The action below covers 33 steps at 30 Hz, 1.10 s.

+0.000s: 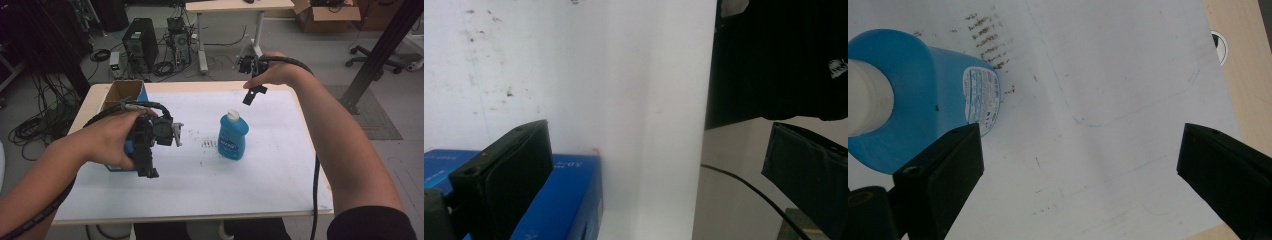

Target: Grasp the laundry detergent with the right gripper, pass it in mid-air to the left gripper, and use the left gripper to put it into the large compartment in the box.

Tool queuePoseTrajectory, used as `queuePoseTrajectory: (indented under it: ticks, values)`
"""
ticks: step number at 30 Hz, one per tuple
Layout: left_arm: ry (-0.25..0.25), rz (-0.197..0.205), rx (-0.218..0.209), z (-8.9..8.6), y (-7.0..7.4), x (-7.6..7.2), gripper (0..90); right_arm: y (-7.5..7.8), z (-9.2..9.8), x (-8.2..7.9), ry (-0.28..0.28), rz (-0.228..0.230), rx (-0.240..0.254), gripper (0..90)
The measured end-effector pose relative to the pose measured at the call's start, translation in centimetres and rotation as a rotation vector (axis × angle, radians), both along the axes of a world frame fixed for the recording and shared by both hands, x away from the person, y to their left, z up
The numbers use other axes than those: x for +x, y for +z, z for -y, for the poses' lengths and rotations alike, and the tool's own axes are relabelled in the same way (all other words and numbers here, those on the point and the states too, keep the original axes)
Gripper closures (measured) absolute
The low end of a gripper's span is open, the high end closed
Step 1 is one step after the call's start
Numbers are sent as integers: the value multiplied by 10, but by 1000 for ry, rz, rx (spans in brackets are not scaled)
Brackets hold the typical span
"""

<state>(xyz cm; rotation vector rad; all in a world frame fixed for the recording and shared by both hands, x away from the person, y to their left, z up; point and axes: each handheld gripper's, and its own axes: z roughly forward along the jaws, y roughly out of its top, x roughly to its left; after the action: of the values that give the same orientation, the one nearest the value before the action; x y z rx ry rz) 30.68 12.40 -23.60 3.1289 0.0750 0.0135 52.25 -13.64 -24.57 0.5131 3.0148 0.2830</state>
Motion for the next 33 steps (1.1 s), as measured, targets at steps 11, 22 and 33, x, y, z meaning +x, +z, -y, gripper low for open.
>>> queuePoseTrajectory:
  ticks: [11, 22, 33]
  values:
    - [-15, -2, -4, 7, 3, 0, 2, -1, 4, 1, 0, 3, 1, 48]
    - [-32, 1, -2, 13, 5, -4, 2, -6, 37, -20, -27, 8, 46, 48]
    - [-46, -2, 8, 16, 7, -5, 2, -27, 74, -50, -58, 12, 105, 52]
